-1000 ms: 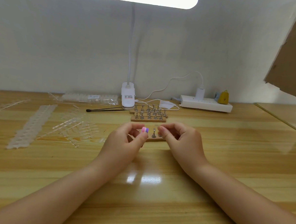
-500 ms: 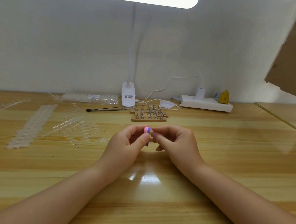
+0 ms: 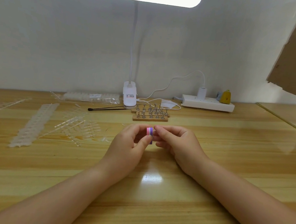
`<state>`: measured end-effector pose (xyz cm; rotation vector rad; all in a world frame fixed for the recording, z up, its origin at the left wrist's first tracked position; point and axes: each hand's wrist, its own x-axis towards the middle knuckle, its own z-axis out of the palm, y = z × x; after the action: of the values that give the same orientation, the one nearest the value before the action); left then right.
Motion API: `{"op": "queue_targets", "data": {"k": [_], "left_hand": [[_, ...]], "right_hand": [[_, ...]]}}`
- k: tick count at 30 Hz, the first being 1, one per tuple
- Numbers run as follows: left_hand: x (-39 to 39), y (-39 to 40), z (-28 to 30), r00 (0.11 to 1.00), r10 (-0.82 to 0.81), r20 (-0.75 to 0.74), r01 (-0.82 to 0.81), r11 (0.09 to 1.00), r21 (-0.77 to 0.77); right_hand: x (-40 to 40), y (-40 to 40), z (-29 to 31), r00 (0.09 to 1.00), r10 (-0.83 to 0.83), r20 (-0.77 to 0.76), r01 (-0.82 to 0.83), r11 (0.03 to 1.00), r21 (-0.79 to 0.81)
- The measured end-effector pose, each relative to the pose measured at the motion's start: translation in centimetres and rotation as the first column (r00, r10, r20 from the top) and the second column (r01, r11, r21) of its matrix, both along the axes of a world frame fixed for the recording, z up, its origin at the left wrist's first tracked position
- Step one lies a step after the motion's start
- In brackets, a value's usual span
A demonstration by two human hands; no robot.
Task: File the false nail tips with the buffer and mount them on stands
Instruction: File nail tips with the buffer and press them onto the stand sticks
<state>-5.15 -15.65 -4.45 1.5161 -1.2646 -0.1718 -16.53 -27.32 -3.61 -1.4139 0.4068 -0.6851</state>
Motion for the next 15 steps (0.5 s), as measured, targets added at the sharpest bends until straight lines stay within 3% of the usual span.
{"op": "queue_targets", "data": {"k": [5,15], "left_hand": [[0.0,-0.01,0.0,0.976,0.04,0.212,-0.037,0.999,-0.02],[0.11,-0.01,0.06,0.96,0.052,0.277,-0.05,0.999,-0.016]], "right_hand": [[0.05,-0.38,-0.16,1.0,0.002,-0.011,-0.002,1.0,0.004],[0.12,-0.97,-0.11,0.992,0.092,-0.091,-0.084,0.993,0.088]]}}
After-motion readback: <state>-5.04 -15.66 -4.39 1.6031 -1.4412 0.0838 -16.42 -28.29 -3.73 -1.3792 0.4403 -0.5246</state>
